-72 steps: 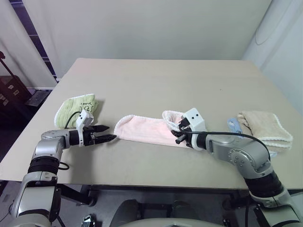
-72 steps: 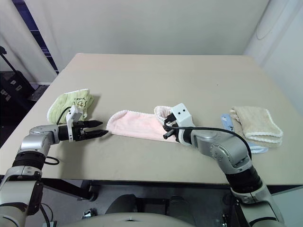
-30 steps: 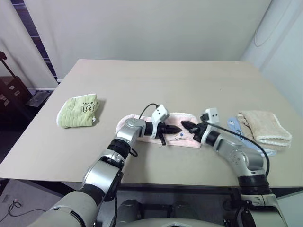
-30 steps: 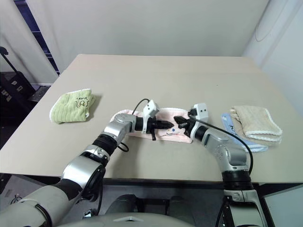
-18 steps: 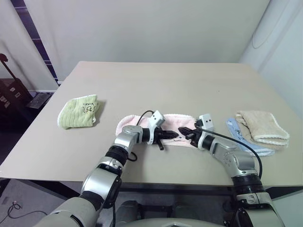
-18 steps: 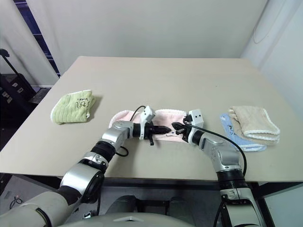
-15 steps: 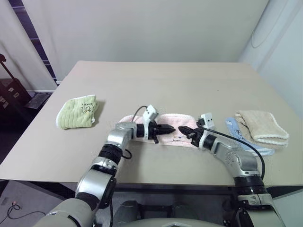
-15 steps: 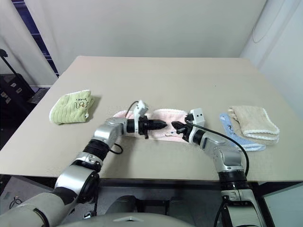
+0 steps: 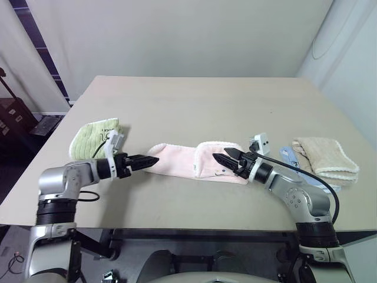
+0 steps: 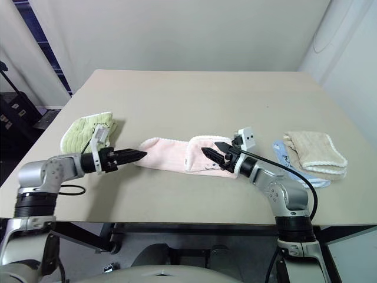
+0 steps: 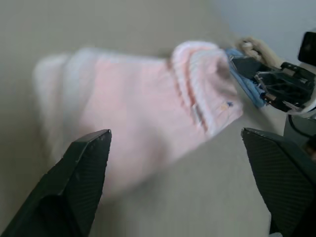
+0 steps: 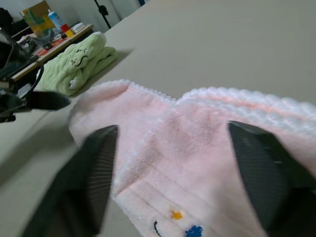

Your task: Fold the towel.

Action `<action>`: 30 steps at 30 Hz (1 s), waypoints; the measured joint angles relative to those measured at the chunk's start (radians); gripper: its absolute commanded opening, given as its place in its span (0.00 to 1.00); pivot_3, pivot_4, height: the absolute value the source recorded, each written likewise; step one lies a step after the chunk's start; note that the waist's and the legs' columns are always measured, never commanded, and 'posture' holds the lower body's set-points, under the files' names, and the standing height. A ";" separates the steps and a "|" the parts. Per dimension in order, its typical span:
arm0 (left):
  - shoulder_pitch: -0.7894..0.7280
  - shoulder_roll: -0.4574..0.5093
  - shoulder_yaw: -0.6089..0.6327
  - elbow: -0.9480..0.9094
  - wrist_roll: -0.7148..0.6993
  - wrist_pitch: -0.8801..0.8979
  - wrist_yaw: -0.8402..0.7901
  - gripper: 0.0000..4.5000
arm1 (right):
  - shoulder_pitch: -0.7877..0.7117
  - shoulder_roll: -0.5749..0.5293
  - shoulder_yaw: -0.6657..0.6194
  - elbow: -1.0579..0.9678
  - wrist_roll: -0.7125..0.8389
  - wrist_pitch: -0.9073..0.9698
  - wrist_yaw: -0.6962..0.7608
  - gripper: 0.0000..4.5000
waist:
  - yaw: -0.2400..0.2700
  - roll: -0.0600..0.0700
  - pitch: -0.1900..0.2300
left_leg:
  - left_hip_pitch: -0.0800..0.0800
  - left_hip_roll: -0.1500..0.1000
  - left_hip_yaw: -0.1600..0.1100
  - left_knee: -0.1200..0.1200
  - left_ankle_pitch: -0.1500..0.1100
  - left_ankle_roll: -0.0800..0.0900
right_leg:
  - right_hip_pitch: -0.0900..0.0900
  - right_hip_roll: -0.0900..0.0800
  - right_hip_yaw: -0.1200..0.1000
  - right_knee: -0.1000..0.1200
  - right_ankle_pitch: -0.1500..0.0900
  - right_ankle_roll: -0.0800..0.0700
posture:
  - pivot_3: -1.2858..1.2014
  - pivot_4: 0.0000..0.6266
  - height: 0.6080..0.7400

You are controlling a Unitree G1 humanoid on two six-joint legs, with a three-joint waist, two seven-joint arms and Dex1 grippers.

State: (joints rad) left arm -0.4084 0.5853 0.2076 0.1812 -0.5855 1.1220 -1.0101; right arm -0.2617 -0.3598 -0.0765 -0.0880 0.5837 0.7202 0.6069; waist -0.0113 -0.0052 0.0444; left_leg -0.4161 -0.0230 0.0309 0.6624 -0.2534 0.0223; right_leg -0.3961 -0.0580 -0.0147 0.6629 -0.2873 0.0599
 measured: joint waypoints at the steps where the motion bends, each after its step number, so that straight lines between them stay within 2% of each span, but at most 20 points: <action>1: 0.002 0.016 0.008 0.001 -0.017 0.042 0.009 1.00 | -0.005 0.005 -0.001 0.002 0.000 0.003 -0.005 0.99 | -0.002 0.000 0.000 | 0.000 0.000 0.000 0.000 0.000 0.000 | 0.000 0.000 0.000 0.000 0.000 0.000 | 0.52 0.00 1.00; 5: 0.001 0.048 0.019 0.018 -0.065 0.171 0.033 1.00 | -0.052 0.027 -0.011 0.032 0.011 0.034 -0.028 0.99 | -0.004 0.000 0.000 | 0.000 0.000 0.000 -0.001 0.000 0.000 | -0.001 0.000 0.000 0.001 0.000 -0.001 | 0.52 0.00 1.00; 10: -0.001 0.046 0.016 0.068 -0.078 0.239 0.077 1.00 | -0.085 0.038 -0.030 0.057 0.030 0.080 -0.054 0.99 | -0.003 0.000 0.000 | 0.000 0.000 0.000 -0.003 0.000 0.000 | -0.003 0.000 0.000 0.000 0.000 -0.001 | 0.52 0.00 1.00; 17: -0.101 -0.010 0.027 0.197 -0.071 0.260 0.190 1.00 | -0.094 0.054 -0.062 0.077 0.031 0.116 -0.101 0.99 | 0.000 0.001 0.000 | 0.000 -0.001 0.001 -0.003 0.000 -0.001 | -0.003 -0.002 0.000 0.000 0.002 -0.002 | 0.52 0.00 1.00; 30: -0.194 -0.150 0.143 0.313 -0.074 0.269 0.342 1.00 | -0.093 0.074 -0.091 0.077 0.028 0.122 -0.169 0.99 | 0.003 0.001 0.000 | 0.000 -0.001 0.003 -0.003 0.000 -0.001 | -0.003 -0.003 0.000 0.000 0.003 -0.002 | 0.52 0.00 1.00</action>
State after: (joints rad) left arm -0.6027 0.4350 0.3506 0.4937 -0.6594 1.3906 -0.6677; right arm -0.3551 -0.2862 -0.1679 -0.0106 0.6119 0.8419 0.4380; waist -0.0084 -0.0040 0.0440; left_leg -0.4163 -0.0239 0.0334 0.6594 -0.2533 0.0217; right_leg -0.3990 -0.0611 -0.0149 0.6630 -0.2847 0.0575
